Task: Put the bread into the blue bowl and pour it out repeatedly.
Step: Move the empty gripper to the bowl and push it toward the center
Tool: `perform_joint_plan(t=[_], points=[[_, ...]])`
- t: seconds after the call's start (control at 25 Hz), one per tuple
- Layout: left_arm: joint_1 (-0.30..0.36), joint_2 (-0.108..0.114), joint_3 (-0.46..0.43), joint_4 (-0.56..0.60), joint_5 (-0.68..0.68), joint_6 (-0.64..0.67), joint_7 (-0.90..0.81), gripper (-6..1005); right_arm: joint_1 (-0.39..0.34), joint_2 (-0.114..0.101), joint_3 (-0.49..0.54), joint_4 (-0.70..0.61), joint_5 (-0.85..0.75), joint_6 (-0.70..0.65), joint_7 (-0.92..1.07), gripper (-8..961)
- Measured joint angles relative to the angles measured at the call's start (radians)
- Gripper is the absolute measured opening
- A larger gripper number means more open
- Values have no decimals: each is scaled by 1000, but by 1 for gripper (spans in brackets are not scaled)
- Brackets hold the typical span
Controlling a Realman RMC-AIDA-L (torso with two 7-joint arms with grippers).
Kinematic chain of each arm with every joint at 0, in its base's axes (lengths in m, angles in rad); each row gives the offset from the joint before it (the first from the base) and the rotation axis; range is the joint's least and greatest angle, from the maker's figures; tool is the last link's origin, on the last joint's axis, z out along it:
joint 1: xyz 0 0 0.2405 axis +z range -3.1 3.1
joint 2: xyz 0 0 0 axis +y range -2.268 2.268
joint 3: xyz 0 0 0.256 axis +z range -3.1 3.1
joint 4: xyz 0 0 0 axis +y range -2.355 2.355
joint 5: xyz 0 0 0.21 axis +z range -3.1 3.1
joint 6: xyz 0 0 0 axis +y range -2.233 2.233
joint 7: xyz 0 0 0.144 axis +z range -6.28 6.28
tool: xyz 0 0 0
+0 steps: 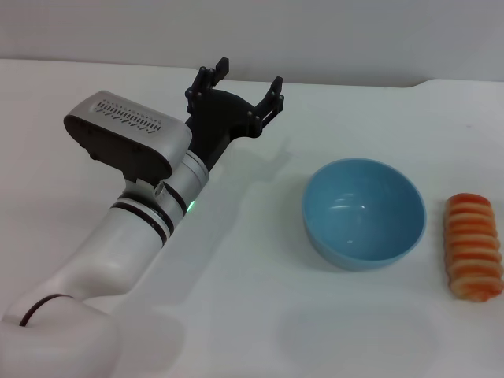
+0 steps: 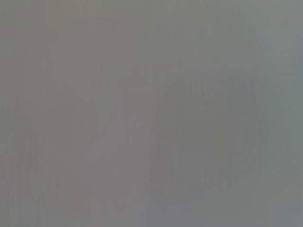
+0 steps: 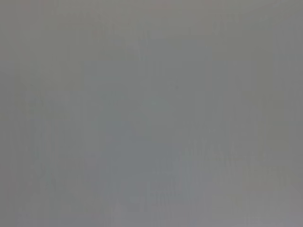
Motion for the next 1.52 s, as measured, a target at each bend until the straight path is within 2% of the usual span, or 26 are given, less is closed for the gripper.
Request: perform_joint_plan(t=[1.52], points=[[0,0,4,3,0,1,0,830,-4,0,0,5,0,-7,1,639]])
